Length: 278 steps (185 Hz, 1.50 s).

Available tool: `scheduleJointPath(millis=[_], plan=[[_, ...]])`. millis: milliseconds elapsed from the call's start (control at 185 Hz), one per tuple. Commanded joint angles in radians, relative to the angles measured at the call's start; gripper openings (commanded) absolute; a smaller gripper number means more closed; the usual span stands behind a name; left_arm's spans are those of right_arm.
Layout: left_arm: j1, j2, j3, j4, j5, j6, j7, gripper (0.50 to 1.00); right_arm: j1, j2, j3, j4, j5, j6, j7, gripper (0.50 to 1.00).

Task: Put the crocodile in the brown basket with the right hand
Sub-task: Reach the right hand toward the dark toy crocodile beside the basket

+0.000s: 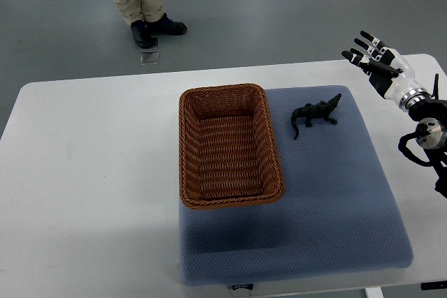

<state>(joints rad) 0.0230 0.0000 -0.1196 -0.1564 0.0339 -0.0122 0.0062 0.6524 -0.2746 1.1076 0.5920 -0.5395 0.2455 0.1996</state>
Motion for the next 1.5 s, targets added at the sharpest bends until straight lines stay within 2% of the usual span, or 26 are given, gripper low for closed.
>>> scheduleJointPath(millis=[0,243,431,696,912,1143,1332,1494], plan=[[0.0,0.0,0.0,0.0,0.0,0.0,0.0,1.0,0.0,0.0,-0.002,0.0,0.0,0.0,0.0,0.93],[0.0,0.0,0.0,0.0,0.0,0.0,0.001,1.0,0.001,-0.001,-0.008,0.0,-0.007,0.0,0.001,0.932],[0.0,0.0,0.0,0.0,0.0,0.0,0.0,1.0,0.006,-0.02,-0.014,0.002,-0.045,0.028,0.003,0.932],[0.0,0.0,0.0,0.0,0.0,0.0,0.0,1.0,0.023,-0.055,-0.028,0.084,-0.387,0.034,0.017,0.93],[0.0,0.0,0.0,0.0,0.0,0.0,0.0,1.0,0.056,-0.144,-0.203,0.175,-0.649,0.014,0.026,0.93],[0.0,0.0,0.0,0.0,0.0,0.0,0.0,1.0,0.13,-0.253,-0.451,0.252,-0.809,-0.068,0.031,0.93],[0.0,0.0,0.0,0.0,0.0,0.0,0.0,1.0,0.187,-0.264,-0.609,0.259,-0.878,-0.164,0.04,0.93],[0.0,0.0,0.0,0.0,0.0,0.0,0.0,1.0,0.228,-0.262,-0.713,0.261,-0.91,-0.204,0.04,0.93]])
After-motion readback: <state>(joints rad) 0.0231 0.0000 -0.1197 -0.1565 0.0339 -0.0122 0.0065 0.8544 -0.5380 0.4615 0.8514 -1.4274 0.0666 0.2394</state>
